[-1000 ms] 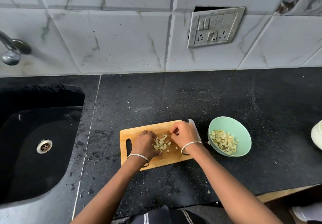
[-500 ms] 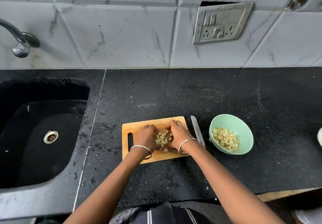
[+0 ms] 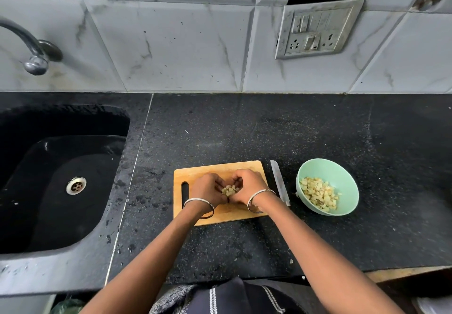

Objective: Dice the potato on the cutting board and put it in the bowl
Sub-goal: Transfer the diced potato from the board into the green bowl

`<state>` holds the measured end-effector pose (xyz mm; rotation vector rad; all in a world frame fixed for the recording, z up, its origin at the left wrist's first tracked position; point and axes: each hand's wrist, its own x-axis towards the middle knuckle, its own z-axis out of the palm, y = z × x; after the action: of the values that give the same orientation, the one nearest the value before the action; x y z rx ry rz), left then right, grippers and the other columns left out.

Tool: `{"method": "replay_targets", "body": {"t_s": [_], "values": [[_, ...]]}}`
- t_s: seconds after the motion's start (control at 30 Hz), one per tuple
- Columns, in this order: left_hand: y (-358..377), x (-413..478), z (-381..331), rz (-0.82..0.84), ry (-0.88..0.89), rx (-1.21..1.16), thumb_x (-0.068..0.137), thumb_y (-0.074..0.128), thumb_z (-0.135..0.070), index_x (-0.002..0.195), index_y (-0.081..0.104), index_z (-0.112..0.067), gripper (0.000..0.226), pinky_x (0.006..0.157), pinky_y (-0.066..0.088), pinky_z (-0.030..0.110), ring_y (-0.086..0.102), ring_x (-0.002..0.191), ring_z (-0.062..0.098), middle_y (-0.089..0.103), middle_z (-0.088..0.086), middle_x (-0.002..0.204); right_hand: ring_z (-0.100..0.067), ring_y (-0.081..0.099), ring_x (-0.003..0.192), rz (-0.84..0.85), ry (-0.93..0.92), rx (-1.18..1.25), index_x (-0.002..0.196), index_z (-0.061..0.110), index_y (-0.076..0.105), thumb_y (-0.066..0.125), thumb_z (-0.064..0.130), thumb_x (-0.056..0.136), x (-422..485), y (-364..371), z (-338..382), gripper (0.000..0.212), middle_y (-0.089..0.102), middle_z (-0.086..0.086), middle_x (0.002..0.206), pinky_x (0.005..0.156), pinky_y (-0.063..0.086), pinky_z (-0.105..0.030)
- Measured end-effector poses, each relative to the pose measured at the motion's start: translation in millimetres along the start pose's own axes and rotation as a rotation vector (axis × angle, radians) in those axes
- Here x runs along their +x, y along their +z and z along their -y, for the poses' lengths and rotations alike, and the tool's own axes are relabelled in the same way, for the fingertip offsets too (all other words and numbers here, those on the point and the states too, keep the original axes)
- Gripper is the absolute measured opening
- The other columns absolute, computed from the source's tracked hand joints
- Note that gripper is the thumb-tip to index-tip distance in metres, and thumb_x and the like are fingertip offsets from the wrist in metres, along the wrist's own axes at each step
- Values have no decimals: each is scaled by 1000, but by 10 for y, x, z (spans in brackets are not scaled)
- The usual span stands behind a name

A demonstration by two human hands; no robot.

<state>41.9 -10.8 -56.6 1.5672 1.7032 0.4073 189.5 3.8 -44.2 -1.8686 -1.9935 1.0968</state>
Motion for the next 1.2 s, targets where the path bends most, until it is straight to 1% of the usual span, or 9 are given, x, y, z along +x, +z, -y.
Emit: {"method": "replay_targets", "body": {"t_s": [0.13,0.3,0.43,0.63,0.73,0.97,1.07,1.13,1.2], "values": [[-38,11,15,48,-16,-154,63,84,0,88,70,-10,30,77,59,36,69,75,17,73,2,81,-16,67,82,77,123,294,85,21,70,88,0,54,-43,-38,-45,42,72,0,85,76,58,-30],[-211,60,-102,172,-42,-267,61,84,6,87,72,-6,32,82,58,41,65,73,17,73,15,85,-7,67,64,200,228,689,99,1,67,77,-18,67,-123,-208,11,39,69,-5,80,53,51,-17],[-382,141,-381,279,-15,-314,61,85,6,90,71,-2,33,87,57,44,68,79,25,72,21,89,-21,72,76,217,239,919,99,-2,64,71,-23,70,-149,-446,-8,37,70,-15,87,67,59,-27],[-335,251,-1097,358,107,-258,67,81,4,88,75,-9,25,81,58,38,67,76,21,74,15,87,-21,72,80,153,193,1040,102,-3,63,66,-23,74,-345,-1058,-233,35,72,-16,88,76,60,-31],[-132,243,-1448,410,140,-238,68,80,3,86,75,-12,23,77,58,32,66,73,16,74,14,88,-20,72,81,96,212,1033,101,-1,63,65,-23,75,-517,-1332,-450,34,72,-15,87,74,60,-29],[602,309,-1921,427,171,-79,69,78,-2,78,74,-23,23,83,59,36,68,82,18,73,1,82,-26,72,78,-52,360,922,102,-6,62,66,-25,73,-791,-1639,-1046,35,69,-20,88,72,61,-35],[832,264,-1979,396,253,46,81,63,-1,91,77,-23,28,85,57,31,68,93,20,74,1,98,-28,71,80,-117,478,625,92,3,64,71,-20,71,-796,-1599,-1223,33,67,-16,89,83,58,-50],[897,209,-2004,360,325,171,87,51,1,102,76,-25,38,82,54,27,66,97,21,71,0,107,-28,71,87,-140,496,323,87,17,72,75,-8,70,-772,-1583,-1257,30,70,-11,97,80,59,-47],[917,192,-2005,289,362,202,86,49,-1,100,75,-27,40,85,55,32,67,97,21,72,0,105,-30,69,93,-200,469,-6,90,25,78,70,5,78,-762,-1567,-1209,25,71,-9,104,87,57,-42]]}}
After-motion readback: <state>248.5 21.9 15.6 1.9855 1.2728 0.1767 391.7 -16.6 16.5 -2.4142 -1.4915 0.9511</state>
